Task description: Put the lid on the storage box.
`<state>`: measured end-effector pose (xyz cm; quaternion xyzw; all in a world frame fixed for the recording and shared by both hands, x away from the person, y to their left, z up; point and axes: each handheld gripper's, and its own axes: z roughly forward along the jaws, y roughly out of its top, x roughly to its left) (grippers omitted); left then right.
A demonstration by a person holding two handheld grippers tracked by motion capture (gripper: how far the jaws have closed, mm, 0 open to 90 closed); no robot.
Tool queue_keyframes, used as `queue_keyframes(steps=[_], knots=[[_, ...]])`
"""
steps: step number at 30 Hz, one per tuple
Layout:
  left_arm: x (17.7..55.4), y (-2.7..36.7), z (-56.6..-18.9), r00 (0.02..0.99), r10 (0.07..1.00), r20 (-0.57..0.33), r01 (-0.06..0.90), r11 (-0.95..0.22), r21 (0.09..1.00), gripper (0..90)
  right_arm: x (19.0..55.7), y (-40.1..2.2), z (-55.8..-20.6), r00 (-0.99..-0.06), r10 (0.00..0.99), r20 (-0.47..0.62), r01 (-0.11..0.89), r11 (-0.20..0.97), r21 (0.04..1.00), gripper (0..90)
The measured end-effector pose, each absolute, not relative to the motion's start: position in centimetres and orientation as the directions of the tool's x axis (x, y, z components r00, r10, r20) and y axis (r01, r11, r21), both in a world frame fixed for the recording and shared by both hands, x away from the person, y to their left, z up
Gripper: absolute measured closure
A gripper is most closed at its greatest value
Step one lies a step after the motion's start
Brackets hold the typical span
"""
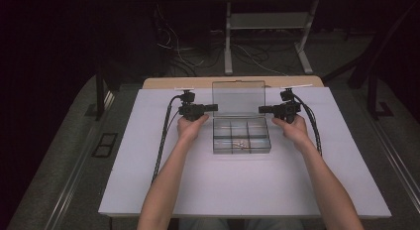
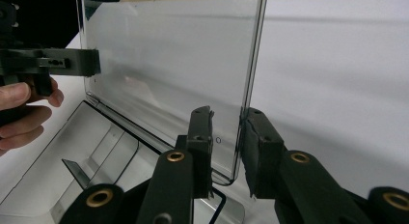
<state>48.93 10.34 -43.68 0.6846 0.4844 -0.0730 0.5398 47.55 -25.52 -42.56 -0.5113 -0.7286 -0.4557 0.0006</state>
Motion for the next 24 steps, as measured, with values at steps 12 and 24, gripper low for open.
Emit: queue_keyframes(steps=[12, 24], knots=[[49.5, 10.1, -42.2, 0.523, 0.614, -0.592, 0.693, 0.098, 0.714, 69.5, 47.3, -25.6, -42.7, -0.487, 0.743, 0.458, 0.731, 0.06, 0.68, 75.0], [49.9, 10.3, -42.3, 0.511, 0.617, -0.599, 0.704, 0.1, 0.703, 79.6, 47.2, -25.5, -42.7, -0.486, 0.752, 0.446, 0.727, 0.065, 0.684, 72.9]])
